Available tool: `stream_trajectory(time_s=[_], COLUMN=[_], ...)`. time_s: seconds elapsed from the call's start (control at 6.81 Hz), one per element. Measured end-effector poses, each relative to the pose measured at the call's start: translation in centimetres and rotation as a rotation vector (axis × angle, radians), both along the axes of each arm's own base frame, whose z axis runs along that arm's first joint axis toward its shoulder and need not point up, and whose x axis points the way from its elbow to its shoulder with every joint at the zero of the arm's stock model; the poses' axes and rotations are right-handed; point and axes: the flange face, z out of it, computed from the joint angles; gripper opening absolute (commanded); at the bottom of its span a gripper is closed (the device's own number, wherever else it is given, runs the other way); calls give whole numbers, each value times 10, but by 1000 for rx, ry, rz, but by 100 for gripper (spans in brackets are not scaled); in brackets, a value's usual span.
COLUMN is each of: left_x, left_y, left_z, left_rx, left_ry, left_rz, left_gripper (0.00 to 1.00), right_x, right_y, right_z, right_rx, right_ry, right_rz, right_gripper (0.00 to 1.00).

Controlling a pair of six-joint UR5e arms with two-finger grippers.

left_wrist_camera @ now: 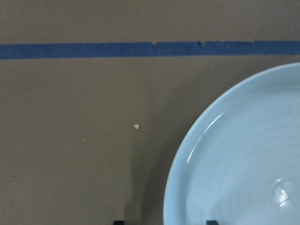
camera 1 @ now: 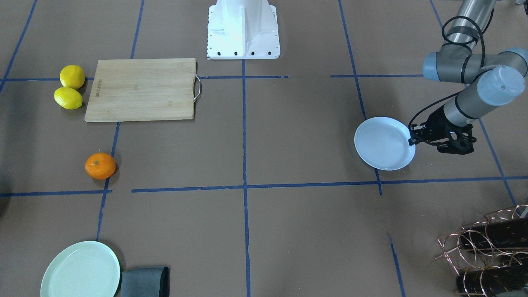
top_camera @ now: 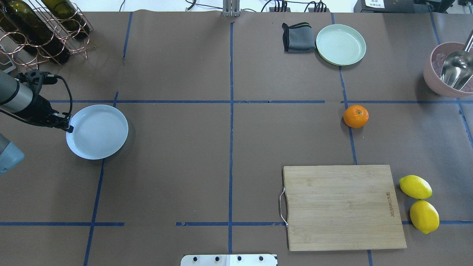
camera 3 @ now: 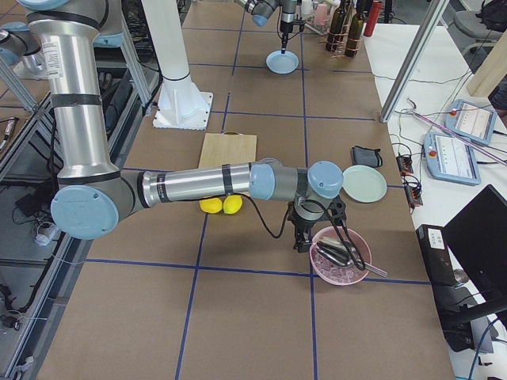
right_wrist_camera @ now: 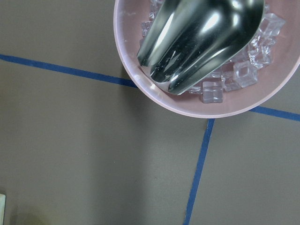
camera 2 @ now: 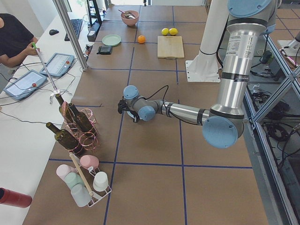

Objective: Pick orange to plate
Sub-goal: 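Grip the plate rim with the left gripper and slide it toward the table center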

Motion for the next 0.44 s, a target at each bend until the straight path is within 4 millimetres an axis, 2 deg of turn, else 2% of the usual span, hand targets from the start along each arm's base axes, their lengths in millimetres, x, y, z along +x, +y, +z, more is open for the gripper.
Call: stream_trajectory(time_s=[0.15, 0.29, 0.44], left_x=[13, 37, 78], left_y=[-12, -24, -20], left_z=[-45, -98, -149], left_rx=[-25, -70, -117], left_ry=[71, 129, 172], left_rz=[-6, -32, -36], left_gripper=[0, 0, 0], right_x=[0, 1, 1], right_y=[2, 5, 9], right_z=[-7, -13, -16], right_rx=[16, 28, 32], right_ry=[-1, -3, -7], right_rz=[0, 0, 1], right_gripper=[100, 100, 100])
